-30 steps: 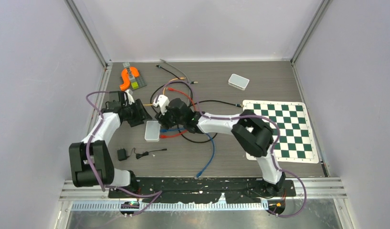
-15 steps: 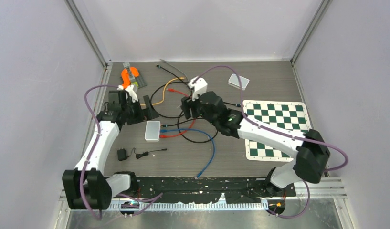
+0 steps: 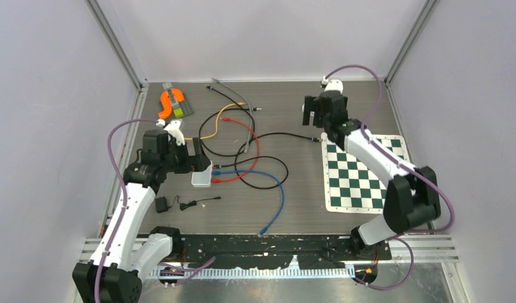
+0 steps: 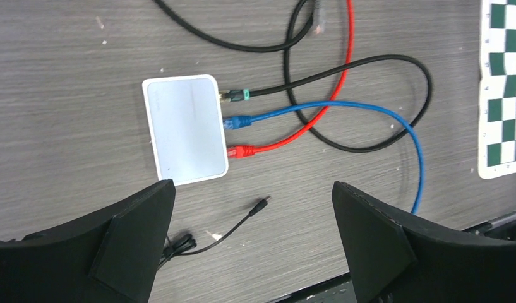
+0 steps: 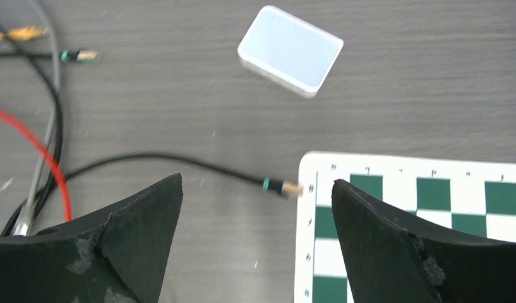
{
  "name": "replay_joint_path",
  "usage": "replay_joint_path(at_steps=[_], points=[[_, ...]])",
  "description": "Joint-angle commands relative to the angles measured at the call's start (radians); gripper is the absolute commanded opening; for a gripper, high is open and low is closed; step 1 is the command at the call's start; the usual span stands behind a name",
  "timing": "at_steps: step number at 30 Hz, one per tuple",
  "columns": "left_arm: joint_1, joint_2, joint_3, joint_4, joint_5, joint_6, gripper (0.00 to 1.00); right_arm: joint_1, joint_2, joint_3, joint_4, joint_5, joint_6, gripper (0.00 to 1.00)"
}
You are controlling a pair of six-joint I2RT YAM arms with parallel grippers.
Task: Insert the plug into the switch port
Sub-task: Adjust the switch port at the center of the board.
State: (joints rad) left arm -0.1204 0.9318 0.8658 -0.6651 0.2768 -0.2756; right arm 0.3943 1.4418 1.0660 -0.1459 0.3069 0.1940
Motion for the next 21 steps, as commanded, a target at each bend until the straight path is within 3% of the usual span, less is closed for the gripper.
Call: replay_joint_path(at_steps=[1, 9, 21], points=[[-0.002, -0.041, -0.054, 0.023, -0.059, 0.015, 1.0, -0.108, 0.174, 0.199, -0.021, -0.051, 0.003, 0.94], [-0.002, -0.046, -0.094, 0.07, 0.095, 0.039, 0.99, -0.23, 0.524, 0.59, -0.065, -0.179, -0.037, 0.93], [-0.002, -0.09, -0.096, 0.063, 0.017, 0.065, 0.96, -0.292, 0.897, 0.996, -0.136, -0.453, -0.024, 0.89]])
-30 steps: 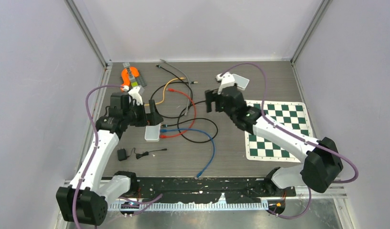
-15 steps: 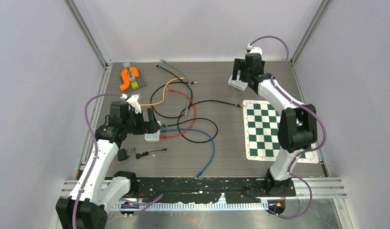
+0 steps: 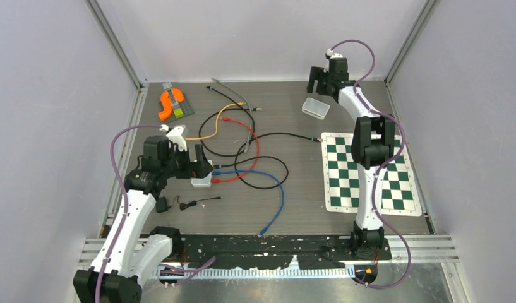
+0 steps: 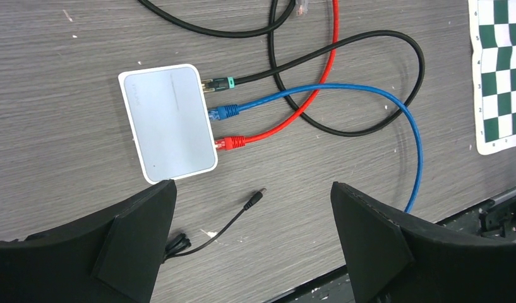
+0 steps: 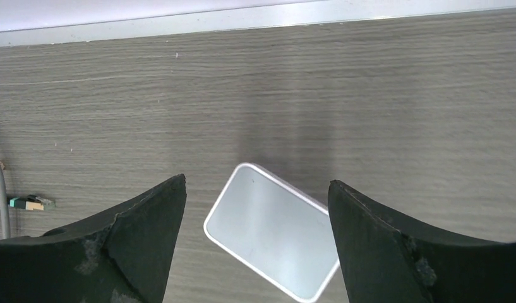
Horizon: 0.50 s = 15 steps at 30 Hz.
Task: Insert the plug into the switch port
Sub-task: Adjust the switch port at the center of the board.
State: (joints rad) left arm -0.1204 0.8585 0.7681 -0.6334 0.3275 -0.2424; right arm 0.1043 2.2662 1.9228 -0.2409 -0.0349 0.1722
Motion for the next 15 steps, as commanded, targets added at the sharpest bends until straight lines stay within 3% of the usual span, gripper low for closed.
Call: replay_joint_path(at_steps=[1, 7, 15], points=[[-0.003, -0.019, 0.001, 0.027, -0.041, 0.033, 0.96, -0.006, 0.089, 0.184, -0.054, -0.117, 0.003, 0.89], [-0.002, -0.021, 0.001, 0.017, -0.073, 0.045, 0.96, -0.02, 0.175, 0.288, -0.129, -0.198, 0.051, 0.88], [-0.002, -0.019, 0.021, 0.005, -0.072, 0.051, 0.96, -0.033, 0.222, 0.293, -0.134, -0.223, 0.124, 0.88]])
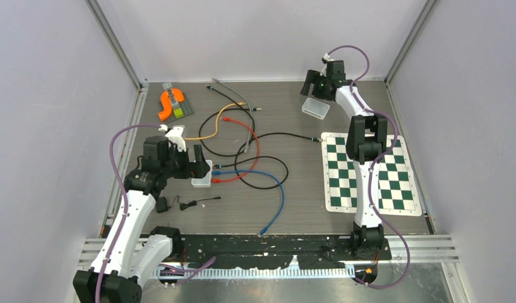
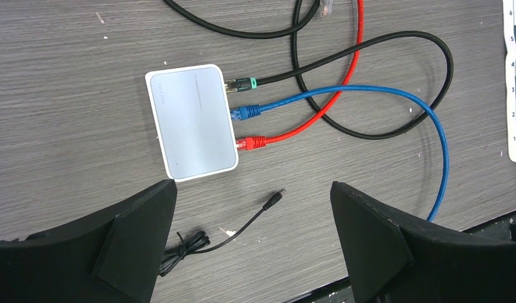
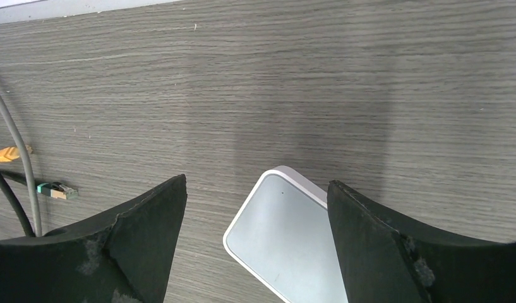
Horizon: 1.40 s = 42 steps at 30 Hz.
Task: Insert the plug into the switch port
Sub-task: Adjust the switch port at the center of the board.
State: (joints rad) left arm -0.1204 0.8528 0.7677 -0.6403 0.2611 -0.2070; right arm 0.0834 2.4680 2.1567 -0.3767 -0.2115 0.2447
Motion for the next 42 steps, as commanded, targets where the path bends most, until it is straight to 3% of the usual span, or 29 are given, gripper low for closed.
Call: replay_joint_path(at_steps=[1, 10, 19, 29, 39, 42], points=[[-0.003, -0.012, 0.024, 0.012, -0.005, 0.015, 0.95, -0.013, 0.029, 0.063, 0.003, -0.059, 0.055, 0.88], [-0.003, -0.039, 0.013, 0.026, 0.009, 0.02, 0.96, -0.006, 0.06, 0.053, -0.001, -0.263, 0.067, 0.81], [-0.003, -0.061, 0.008, 0.022, 0.016, 0.021, 0.95, 0.021, 0.025, 0.023, -0.053, -0.421, -0.057, 0.78], [-0.002, -0.076, 0.011, 0.025, 0.015, 0.015, 0.95, 0.067, -0.105, -0.084, -0.118, -0.406, -0.14, 0.74], [-0.003, -0.094, -0.002, 0.021, -0.094, -0.037, 0.99, 0.113, -0.345, -0.297, -0.054, -0.268, -0.142, 0.7], [-0.003, -0.097, -0.005, 0.029, -0.101, -0.063, 1.0, 0.149, -0.42, -0.373, -0.04, -0.165, -0.089, 0.64]])
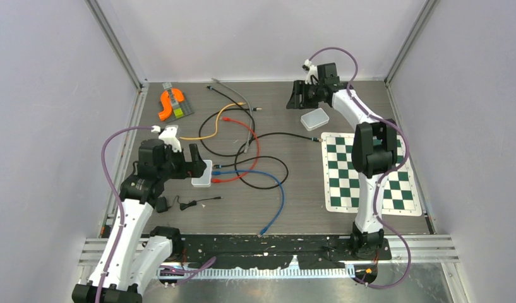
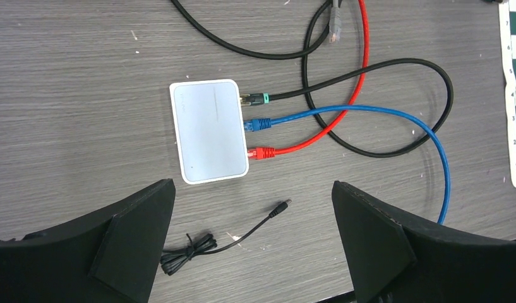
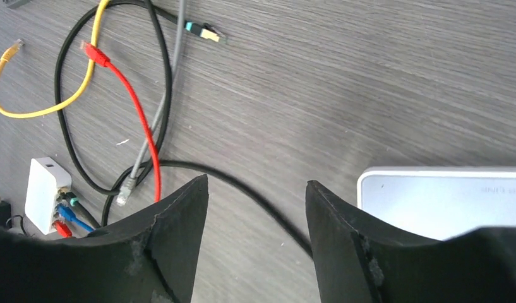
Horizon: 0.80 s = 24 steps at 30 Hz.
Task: Insert the plug into the switch port
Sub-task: Adjust the switch port at the center of the board, then pick up the connector from the center of the board.
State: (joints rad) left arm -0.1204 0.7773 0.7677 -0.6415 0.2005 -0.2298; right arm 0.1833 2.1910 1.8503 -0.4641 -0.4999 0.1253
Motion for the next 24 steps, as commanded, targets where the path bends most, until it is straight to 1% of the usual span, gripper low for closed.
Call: replay_joint_path(at_steps=[1, 4, 5, 7, 9, 12, 15, 18, 24], points=[[-0.003, -0.018, -0.003, 0.033, -0.03, -0.048, 1.0, 0.075, -0.159, -0.087, 0.058, 0.158, 0.061, 0.63], [-0.002, -0.018, -0.003, 0.035, 0.01, -0.052, 0.99, 0.156, -0.228, -0.178, 0.12, 0.254, 0.108, 0.62], [-0.003, -0.018, -0.004, 0.033, 0.019, -0.051, 0.99, 0.202, -0.237, -0.202, 0.15, 0.299, 0.127, 0.61], [-0.003, -0.019, -0.008, 0.018, 0.025, -0.04, 1.0, 0.261, -0.253, -0.229, 0.199, 0.348, 0.159, 0.57], [-0.002, -0.018, -0.012, -0.005, 0.023, -0.025, 1.0, 0.31, -0.241, -0.237, 0.236, 0.389, 0.16, 0.53], [-0.004, -0.037, -0.034, -0.026, 0.008, -0.012, 1.0, 0.367, -0.188, -0.202, 0.226, 0.425, 0.122, 0.5], [-0.002, -0.075, -0.069, -0.011, -0.01, -0.012, 1.0, 0.386, -0.121, -0.15, 0.199, 0.423, 0.114, 0.45], [-0.003, -0.098, -0.083, 0.008, -0.011, -0.015, 0.99, 0.392, -0.076, -0.12, 0.198, 0.438, 0.138, 0.43], [-0.003, -0.072, -0.071, -0.001, -0.001, -0.013, 0.98, 0.392, 0.018, -0.024, 0.233, 0.491, 0.198, 0.34]])
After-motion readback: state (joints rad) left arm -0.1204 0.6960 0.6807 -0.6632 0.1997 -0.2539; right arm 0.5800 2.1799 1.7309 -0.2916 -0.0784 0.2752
